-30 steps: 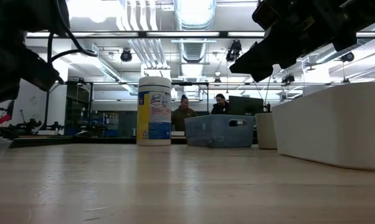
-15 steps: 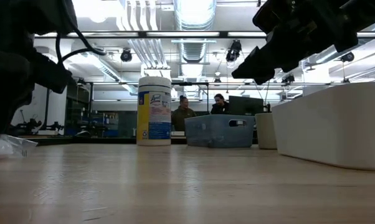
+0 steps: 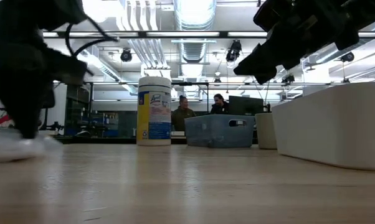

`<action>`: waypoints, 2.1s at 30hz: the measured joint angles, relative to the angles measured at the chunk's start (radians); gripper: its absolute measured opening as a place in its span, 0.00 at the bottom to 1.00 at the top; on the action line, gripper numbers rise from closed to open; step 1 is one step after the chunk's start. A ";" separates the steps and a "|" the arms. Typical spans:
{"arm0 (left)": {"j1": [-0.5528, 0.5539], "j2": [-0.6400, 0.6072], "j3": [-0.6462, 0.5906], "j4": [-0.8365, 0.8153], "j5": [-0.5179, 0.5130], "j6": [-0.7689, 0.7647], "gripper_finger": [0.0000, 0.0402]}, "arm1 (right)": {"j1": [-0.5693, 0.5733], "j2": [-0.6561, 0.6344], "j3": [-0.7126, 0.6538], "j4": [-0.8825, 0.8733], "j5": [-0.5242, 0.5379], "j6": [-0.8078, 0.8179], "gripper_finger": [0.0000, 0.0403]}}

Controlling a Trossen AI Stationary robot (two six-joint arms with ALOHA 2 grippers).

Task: Pick & Place Travel size toiletries
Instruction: Put the white cotton pack into the bottom black bin

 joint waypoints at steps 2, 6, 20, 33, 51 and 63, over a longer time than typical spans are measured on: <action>0.000 -0.012 0.000 0.042 -0.041 0.033 0.01 | 0.000 -0.011 0.000 0.002 0.000 0.000 0.23; 0.000 -0.040 0.000 0.126 -0.151 0.105 0.01 | 0.000 -0.034 0.001 0.010 0.000 0.000 0.19; 0.002 -0.051 0.000 0.656 -0.707 0.500 0.01 | 0.000 0.038 0.001 0.218 0.012 0.107 0.23; 0.006 -0.050 0.002 0.970 -0.824 0.690 0.01 | -0.002 0.197 0.156 0.220 0.217 0.113 0.47; 0.009 -0.050 0.002 0.977 -0.911 0.690 0.01 | -0.036 0.368 0.374 0.205 0.220 0.161 0.44; 0.009 -0.050 0.002 0.970 -0.910 0.702 0.01 | -0.094 0.353 0.309 0.212 0.223 0.218 0.23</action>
